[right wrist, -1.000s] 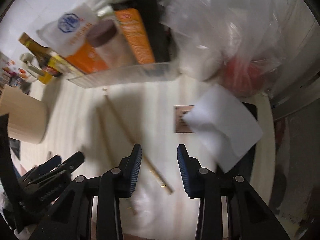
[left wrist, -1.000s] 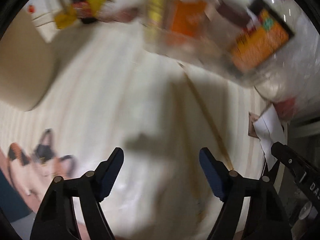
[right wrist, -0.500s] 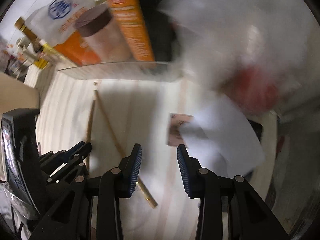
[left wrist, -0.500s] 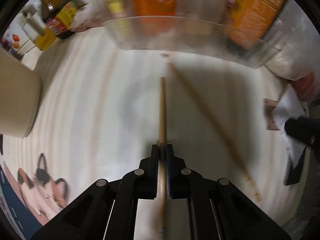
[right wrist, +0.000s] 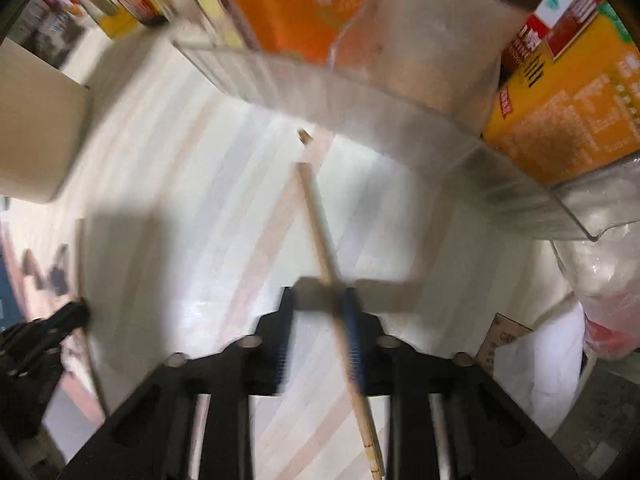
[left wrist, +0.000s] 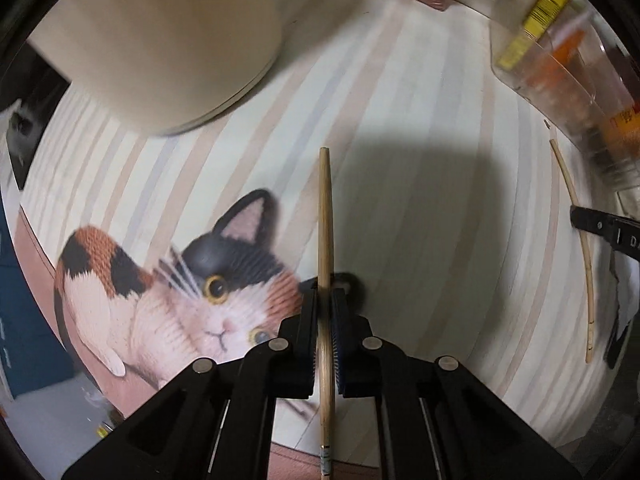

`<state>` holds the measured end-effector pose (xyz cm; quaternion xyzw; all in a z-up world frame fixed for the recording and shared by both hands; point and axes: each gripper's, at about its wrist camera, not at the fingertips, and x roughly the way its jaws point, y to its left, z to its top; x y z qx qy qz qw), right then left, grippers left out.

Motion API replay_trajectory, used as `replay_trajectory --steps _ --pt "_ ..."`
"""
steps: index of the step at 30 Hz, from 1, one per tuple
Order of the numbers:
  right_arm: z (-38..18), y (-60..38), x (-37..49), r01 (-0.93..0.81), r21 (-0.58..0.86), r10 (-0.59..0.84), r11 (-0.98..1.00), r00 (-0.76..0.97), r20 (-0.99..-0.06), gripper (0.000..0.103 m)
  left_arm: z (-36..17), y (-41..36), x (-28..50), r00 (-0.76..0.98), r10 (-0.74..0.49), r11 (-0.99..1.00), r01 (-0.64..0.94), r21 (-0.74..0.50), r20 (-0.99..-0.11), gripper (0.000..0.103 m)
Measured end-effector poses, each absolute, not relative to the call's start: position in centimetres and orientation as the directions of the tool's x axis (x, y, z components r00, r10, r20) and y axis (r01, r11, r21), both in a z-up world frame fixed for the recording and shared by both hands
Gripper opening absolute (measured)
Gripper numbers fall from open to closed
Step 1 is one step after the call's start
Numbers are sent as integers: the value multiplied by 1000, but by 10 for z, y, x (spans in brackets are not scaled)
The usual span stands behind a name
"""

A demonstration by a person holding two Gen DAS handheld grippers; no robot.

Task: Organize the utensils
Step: 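Lower the left gripper onto a light wooden chopstick and close while the right gripper grasps another light chopstick, then lift the left gripper's chopstick toward the holder while the right gripper carries its chopstick there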

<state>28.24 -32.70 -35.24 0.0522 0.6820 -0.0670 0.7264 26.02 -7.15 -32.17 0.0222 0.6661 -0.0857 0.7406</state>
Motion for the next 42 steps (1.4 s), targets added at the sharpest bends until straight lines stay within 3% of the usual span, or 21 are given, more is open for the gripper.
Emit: replay_trajectory --steps 9,14,16,18,20,21,29,37,40,42 --pt "-360 -284 248 233 169 183 958 -39 -982 7 -317 -34 258 73 -160 976 160 -147 -984 7" --pt "-358 -257 235 191 105 116 976 -48 -992 7 -315 -33 262 101 -108 982 163 -91 -989 10" --pt "-357 -253 238 192 86 99 978 -57 -993 7 -313 -36 261 99 -116 980 172 -98 -988 16" --pt "-356 -249 239 193 68 82 979 -67 -994 7 -314 -44 261 87 -159 973 183 -141 -983 37" --pt "-356 -242 242 188 49 64 981 -77 -995 7 -320 -51 260 81 -172 963 225 -150 -982 51" --pt "-356 -237 247 184 41 56 982 -80 -995 7 -321 -58 258 87 -149 961 248 -124 -985 53" --pt "-360 -239 251 201 24 41 979 -81 -996 8 -317 -58 253 124 -76 962 269 -41 -989 51" --pt "-359 -243 237 203 -3 12 979 -74 -997 8 -315 -48 264 165 -28 967 256 15 -986 43" --pt "-358 -238 238 195 -13 2 981 -76 -997 8 -313 -49 259 171 -31 961 277 18 -985 31" --pt "-356 -233 240 192 -28 -14 981 -73 -997 8 -312 -54 256 183 -34 957 291 21 -983 13"
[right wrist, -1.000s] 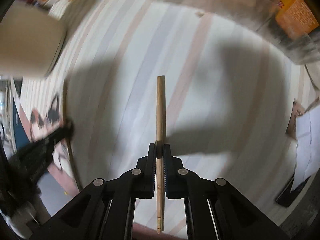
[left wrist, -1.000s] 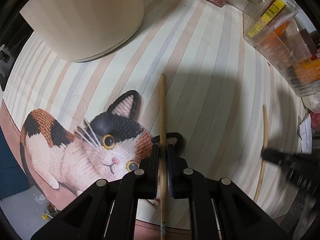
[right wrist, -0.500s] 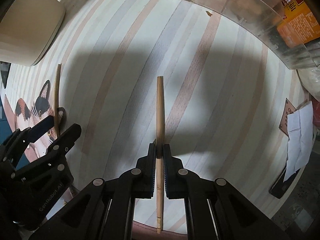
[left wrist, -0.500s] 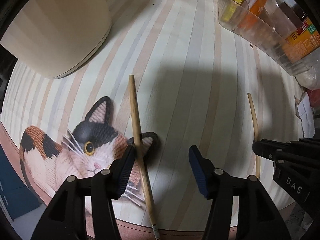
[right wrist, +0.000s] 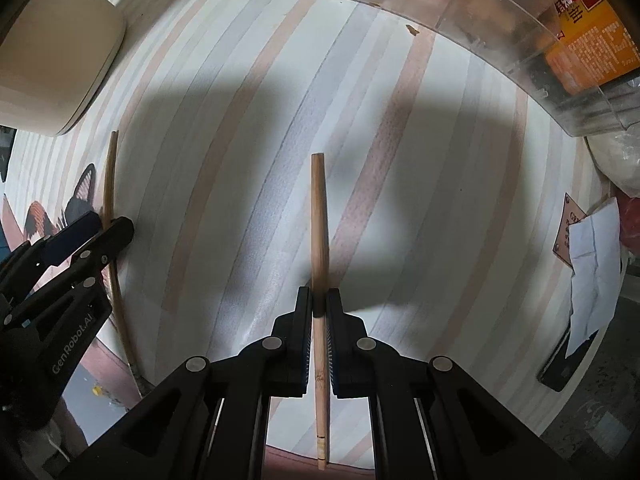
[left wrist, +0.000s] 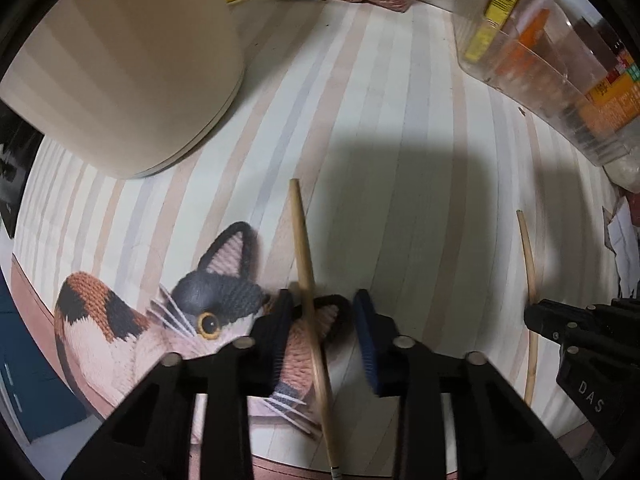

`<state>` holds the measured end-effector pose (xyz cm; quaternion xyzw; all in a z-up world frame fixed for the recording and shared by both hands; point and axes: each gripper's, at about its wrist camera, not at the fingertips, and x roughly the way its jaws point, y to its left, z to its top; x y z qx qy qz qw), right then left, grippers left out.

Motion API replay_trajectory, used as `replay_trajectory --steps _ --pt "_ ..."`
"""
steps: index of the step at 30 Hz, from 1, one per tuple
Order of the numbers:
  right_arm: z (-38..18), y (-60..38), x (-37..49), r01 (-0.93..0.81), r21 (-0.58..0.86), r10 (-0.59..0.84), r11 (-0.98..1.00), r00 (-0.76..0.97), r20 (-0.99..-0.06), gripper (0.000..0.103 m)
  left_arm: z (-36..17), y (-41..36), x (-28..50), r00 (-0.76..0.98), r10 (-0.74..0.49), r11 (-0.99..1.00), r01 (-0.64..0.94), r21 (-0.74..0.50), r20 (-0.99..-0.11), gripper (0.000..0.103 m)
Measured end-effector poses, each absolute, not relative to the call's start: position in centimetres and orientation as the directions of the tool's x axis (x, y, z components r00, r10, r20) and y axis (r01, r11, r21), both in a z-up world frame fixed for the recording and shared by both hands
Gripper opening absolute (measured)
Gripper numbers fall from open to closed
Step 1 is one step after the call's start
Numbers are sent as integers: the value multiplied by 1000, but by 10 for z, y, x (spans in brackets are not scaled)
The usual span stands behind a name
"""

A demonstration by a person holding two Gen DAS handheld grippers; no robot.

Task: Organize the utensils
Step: 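Lift the left gripper's chopstick toward the holder while the right gripper carries its chopstick there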

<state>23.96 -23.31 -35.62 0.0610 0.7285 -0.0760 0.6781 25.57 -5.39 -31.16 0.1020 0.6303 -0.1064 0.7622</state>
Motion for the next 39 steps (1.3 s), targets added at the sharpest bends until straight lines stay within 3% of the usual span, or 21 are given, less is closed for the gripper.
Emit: replay_trajectory --steps 3,6,11,24,30,38,39 --pt "-361 -222 244 207 -54 -43 977 -61 -997 8 -311 -55 256 186 -37 957 291 19 -982 5" --pt "-361 -214 238 217 -69 -62 974 -36 -997 7 -310 -58 256 179 -52 959 282 1 -983 4" --pt "-351 -212 216 268 42 31 963 45 -998 7 -292 -61 245 210 -93 958 286 -30 -973 4" --pt "-264 -219 193 214 154 80 965 321 -944 6 -207 -37 209 365 -183 955 287 -77 -913 4" --pt "-200 -226 219 173 224 116 959 481 -869 6 -143 -27 225 435 -254 943 310 -121 -864 4" --pt "-85 -205 279 41 342 219 939 695 -685 6 -25 -3 282 606 -328 941 274 -196 -724 4" --pt "-73 -201 291 22 349 229 937 715 -661 6 -14 2 291 649 -353 935 259 -241 -674 4"
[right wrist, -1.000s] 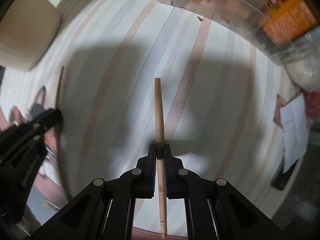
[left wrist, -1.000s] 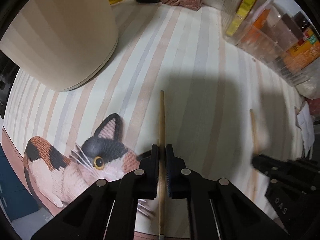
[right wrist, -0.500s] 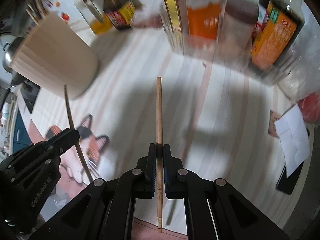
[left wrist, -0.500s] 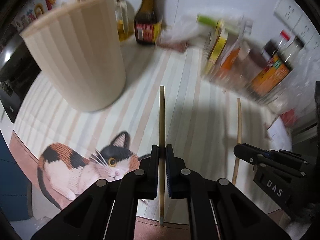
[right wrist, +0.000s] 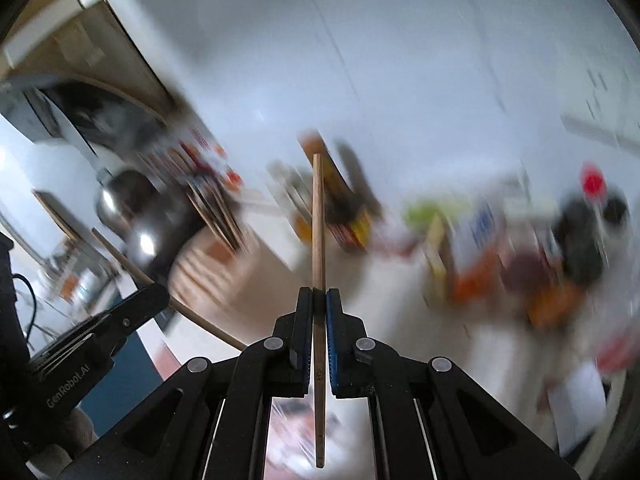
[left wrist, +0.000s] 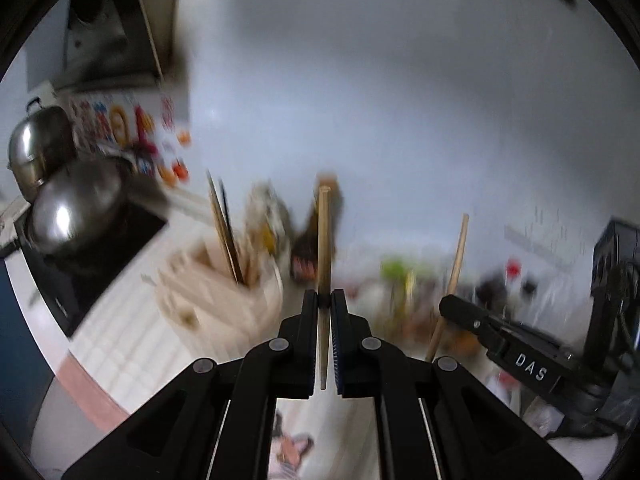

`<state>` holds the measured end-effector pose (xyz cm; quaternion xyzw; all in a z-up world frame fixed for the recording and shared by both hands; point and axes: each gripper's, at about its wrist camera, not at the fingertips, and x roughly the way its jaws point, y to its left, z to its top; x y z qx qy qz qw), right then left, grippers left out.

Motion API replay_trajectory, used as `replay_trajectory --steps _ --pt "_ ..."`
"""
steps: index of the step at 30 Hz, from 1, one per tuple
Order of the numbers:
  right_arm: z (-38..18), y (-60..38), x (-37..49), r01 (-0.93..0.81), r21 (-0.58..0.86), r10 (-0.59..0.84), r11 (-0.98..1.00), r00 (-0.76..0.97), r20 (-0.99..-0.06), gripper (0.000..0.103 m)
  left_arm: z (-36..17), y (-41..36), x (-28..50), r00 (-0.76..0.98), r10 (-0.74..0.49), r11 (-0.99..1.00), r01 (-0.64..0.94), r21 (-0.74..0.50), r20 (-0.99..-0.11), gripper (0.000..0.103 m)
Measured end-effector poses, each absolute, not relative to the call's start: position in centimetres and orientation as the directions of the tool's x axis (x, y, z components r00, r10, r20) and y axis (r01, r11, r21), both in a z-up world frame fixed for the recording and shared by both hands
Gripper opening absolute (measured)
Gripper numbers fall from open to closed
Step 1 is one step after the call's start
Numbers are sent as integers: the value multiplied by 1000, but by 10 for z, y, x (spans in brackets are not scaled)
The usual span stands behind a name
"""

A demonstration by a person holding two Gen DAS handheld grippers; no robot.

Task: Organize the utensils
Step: 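Lift the left gripper's chopstick toward the holder while the right gripper carries its chopstick there, then insert the left gripper's chopstick into the holder and open while the right gripper inserts and releases its own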

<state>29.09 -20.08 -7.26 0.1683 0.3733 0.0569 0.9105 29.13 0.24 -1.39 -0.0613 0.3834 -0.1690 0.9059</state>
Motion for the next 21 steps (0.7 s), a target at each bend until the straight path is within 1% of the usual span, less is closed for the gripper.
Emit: replay_trajectory --steps 3,5,7,10,13,21 --pt "-41 -183 322 -14 354 237 935 768 -595 6 23 21 321 717 -310 951 220 -220 -624 4" --pt "-33 -172 347 -30 363 245 931 790 -562 6 36 27 340 747 -276 961 197 -196 -604 4" --pt "-28 -161 365 -41 363 247 931 804 -542 6 40 34 363 756 -249 968 171 -185 -605 4" --pt "-27 -141 394 -60 357 253 932 815 -522 6 32 40 392 743 -225 974 148 -173 -630 4" --pt "-40 -128 418 -81 361 272 929 812 -516 6 15 43 413 715 -220 975 133 -180 -663 4" --pt "-65 -105 439 -110 305 256 946 831 -493 6 -21 50 432 662 -234 970 104 -222 -712 4"
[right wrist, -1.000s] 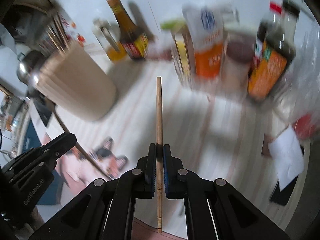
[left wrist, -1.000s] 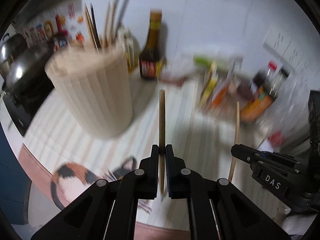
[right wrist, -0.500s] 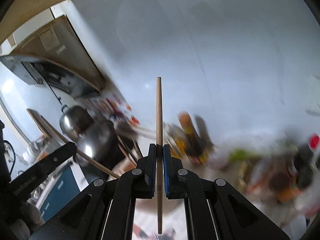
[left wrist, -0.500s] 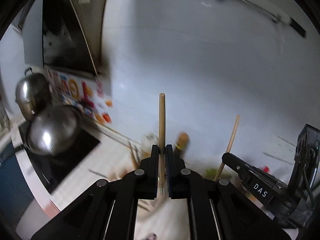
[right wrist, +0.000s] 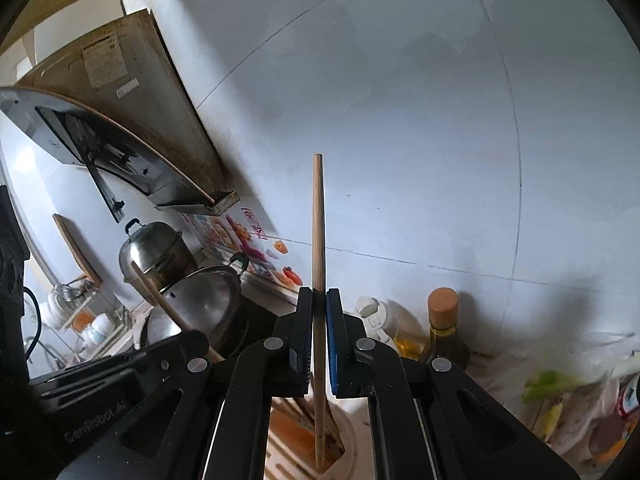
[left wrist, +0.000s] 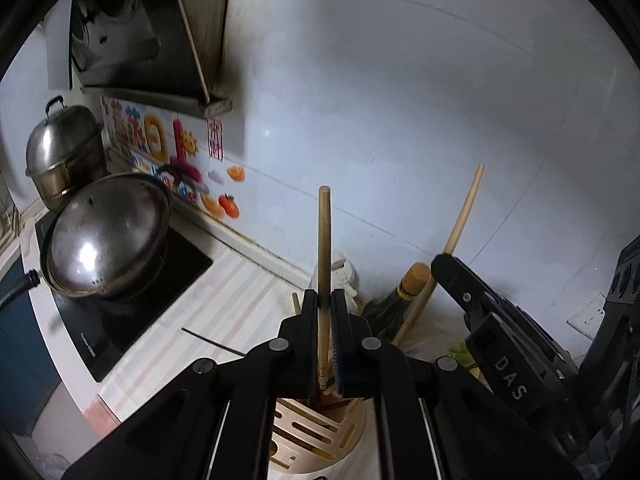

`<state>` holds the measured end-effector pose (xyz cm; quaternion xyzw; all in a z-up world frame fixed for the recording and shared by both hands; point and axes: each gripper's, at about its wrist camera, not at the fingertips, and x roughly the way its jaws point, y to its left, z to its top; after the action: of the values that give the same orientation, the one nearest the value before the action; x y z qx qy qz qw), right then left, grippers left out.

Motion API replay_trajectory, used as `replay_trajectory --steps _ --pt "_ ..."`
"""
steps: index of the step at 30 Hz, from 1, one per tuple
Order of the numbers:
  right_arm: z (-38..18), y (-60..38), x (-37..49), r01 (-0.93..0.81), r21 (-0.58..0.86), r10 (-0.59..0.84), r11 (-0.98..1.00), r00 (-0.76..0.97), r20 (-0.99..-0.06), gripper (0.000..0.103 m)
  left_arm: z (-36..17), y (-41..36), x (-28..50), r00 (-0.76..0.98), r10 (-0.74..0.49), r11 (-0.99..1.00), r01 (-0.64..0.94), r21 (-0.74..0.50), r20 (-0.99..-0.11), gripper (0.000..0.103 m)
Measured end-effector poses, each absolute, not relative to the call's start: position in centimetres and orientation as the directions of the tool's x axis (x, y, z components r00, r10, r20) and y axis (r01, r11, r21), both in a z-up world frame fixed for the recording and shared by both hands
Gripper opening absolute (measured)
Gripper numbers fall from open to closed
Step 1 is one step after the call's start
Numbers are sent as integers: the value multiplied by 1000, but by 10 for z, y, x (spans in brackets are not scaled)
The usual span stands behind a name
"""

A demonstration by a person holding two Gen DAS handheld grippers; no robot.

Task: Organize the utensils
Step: 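Insert the left gripper's chopstick into the holder and open while the right gripper inserts and releases its own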

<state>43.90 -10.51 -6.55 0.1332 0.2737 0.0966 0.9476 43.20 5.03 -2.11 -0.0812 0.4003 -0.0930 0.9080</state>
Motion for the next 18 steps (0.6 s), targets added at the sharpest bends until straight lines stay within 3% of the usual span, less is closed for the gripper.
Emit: replay_trajectory --steps 9,18 --pt "-87 -95 440 -124 285 258 950 826 -501 6 -37 50 430 614 -262 963 112 -246 -744 4" --pt "-95 -91 436 -169 254 291 952 754 -589 7 -39 54 423 583 -294 950 95 -296 -758 7"
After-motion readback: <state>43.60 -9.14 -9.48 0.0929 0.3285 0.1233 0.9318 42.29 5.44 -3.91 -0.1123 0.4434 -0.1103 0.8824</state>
